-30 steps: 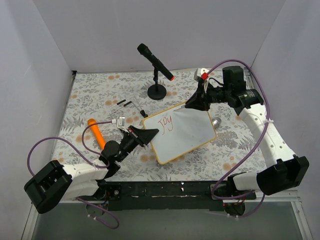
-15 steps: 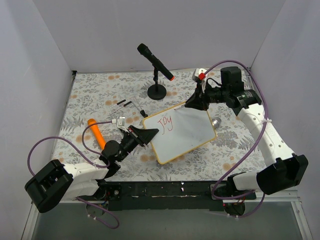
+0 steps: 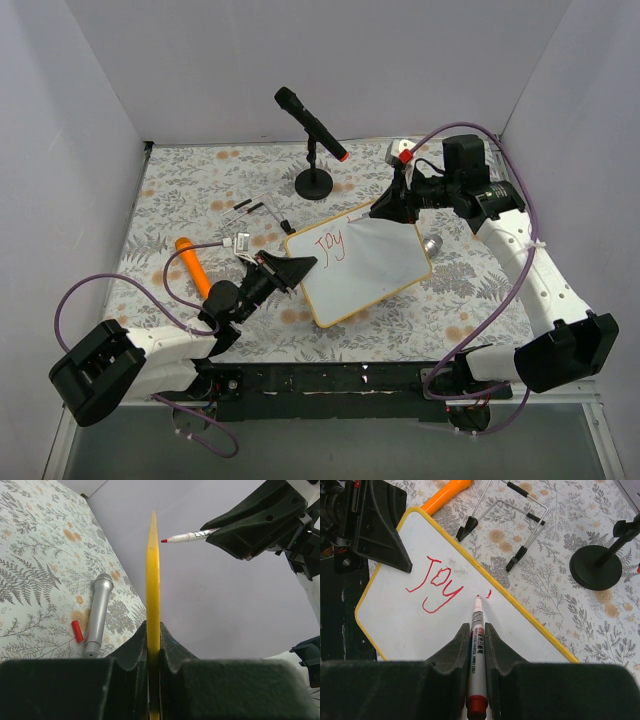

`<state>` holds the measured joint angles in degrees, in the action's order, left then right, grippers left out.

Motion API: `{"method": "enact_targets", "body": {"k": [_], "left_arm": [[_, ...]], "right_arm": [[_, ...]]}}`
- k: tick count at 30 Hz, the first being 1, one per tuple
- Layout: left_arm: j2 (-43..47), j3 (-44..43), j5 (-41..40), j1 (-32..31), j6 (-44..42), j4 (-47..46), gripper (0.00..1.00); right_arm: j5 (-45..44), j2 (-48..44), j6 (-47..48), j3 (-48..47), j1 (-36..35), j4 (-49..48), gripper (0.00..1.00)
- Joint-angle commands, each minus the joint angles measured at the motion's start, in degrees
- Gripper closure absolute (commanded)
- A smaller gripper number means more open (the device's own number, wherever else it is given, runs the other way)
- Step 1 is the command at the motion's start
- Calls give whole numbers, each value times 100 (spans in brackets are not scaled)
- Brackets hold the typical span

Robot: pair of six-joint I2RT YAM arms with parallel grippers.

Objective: Write a sentence on the whiteboard

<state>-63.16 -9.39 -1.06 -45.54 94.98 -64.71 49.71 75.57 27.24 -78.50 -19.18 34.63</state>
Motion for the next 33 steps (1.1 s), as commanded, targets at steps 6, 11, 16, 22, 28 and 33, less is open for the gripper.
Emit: {"method": "enact_targets", "body": {"k": [6, 11, 16, 22, 28, 33], "left_arm": [[216, -248, -96, 19, 161, -719, 100], [225, -248, -87, 19, 161, -719, 100], [225, -230, -79, 28, 161, -727, 100], [251, -213, -79, 36, 161, -719, 100], [234, -213, -79, 45, 170, -736, 100], [242, -213, -79, 54, 170, -736, 100]], "right_arm": [[109, -78, 35, 151, -112, -88, 99], [-58, -60, 0, 186, -121, -141, 99], [-374, -69, -70, 133, -121, -202, 99], [-454, -51, -149, 72, -33, -246, 99], [-314, -42, -132, 63, 11, -185, 99], [-50, -25, 105, 124, -7, 78, 99]]}}
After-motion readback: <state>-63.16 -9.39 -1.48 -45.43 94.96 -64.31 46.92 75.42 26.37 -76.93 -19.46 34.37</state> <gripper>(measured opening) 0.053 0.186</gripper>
